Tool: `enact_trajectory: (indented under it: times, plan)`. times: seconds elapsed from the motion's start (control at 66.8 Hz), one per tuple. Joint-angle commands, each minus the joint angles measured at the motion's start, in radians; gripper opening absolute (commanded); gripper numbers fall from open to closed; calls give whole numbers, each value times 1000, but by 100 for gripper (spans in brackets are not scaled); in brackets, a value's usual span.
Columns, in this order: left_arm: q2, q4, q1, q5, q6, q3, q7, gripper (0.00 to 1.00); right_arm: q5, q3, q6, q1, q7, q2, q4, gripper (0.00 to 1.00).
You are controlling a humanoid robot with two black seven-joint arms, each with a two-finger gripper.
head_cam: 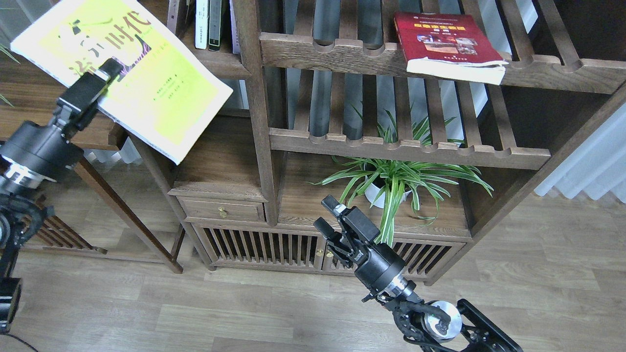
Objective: Organize books on shelf
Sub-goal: 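Lift the yellow-green book with the left gripper up toward the upper shelf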
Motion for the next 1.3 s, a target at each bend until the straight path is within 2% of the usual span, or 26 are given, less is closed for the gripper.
enact_trajectory:
  times: [0.0, 0.15, 0.644, 0.839, 1.019, 1.288]
  plan:
    - [4, 26, -97, 25, 0, -6, 13, 5, 0, 0, 0, 1, 0, 0, 0, 97]
    - [4, 47, -158, 72, 0, -24, 19, 5, -1, -2, 0, 1, 0, 0, 0, 97]
    - [77, 55, -161, 81, 0, -125, 22, 5, -1, -17, 0, -4, 0, 0, 0, 97]
    - [97, 135, -170, 186, 0, -191, 16, 4, -12, -34, 0, -4, 0, 0, -2, 97]
    - [79, 195, -221, 291, 0, -191, 5, 4, -12, -46, 0, -4, 6, 0, -5, 97]
    - [-33, 239, -292, 437, 0, -187, -6, 2, -8, -49, 0, -2, 15, 0, -5, 97]
